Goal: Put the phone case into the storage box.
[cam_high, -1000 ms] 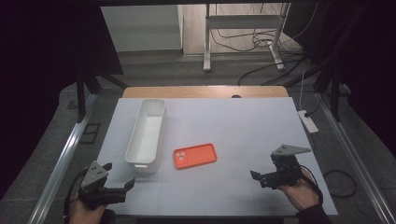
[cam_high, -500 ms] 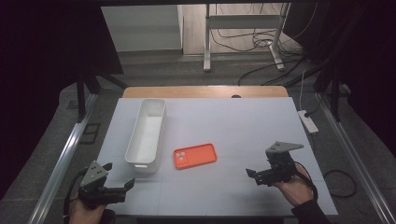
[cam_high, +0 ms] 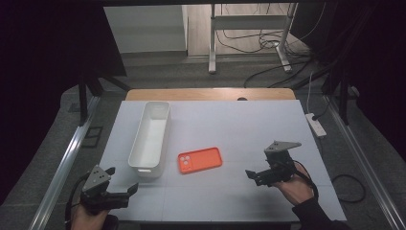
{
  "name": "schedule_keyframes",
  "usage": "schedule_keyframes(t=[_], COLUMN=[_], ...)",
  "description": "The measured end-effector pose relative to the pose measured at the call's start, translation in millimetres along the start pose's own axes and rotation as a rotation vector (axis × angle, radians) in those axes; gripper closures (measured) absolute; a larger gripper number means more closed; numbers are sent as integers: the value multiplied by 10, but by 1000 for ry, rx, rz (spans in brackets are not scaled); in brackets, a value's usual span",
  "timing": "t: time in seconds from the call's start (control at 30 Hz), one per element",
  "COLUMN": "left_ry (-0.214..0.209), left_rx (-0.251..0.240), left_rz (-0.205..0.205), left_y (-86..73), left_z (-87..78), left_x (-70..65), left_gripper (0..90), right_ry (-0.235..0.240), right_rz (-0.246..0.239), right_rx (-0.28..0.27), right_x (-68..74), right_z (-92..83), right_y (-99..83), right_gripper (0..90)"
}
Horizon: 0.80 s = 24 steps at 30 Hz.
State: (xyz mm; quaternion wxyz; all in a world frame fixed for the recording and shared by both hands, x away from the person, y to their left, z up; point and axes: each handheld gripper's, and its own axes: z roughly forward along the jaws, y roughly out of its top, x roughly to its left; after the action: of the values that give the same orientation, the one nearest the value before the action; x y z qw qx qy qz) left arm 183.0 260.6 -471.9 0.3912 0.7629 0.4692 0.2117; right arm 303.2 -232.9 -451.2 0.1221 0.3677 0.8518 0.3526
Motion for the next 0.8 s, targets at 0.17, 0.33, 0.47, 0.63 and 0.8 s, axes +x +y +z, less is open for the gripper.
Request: schedule_keyframes(t=[0.17,0.33,0.47,0.63,0.8], left_ry=[0,1,1,1,1], left_rx=[0,1,1,2,1], left_rz=[-1,-2,-3,-4,-4], left_y=[0,1,1,2,2], left_z=[0,2,3,4,4], left_x=[1,0,2,2,4], left_gripper=[33,33,33,33,33], right_ry=[8,10,11,16,24], right_rz=[3,-4,-14,-23,-30], right_rx=[0,-2,4,11,15], right_x=[9,8,17,36,64], right_z=[61,114,150,204,267], right_y=[43,90,133,188,240], right_gripper=[0,0,0,0,0])
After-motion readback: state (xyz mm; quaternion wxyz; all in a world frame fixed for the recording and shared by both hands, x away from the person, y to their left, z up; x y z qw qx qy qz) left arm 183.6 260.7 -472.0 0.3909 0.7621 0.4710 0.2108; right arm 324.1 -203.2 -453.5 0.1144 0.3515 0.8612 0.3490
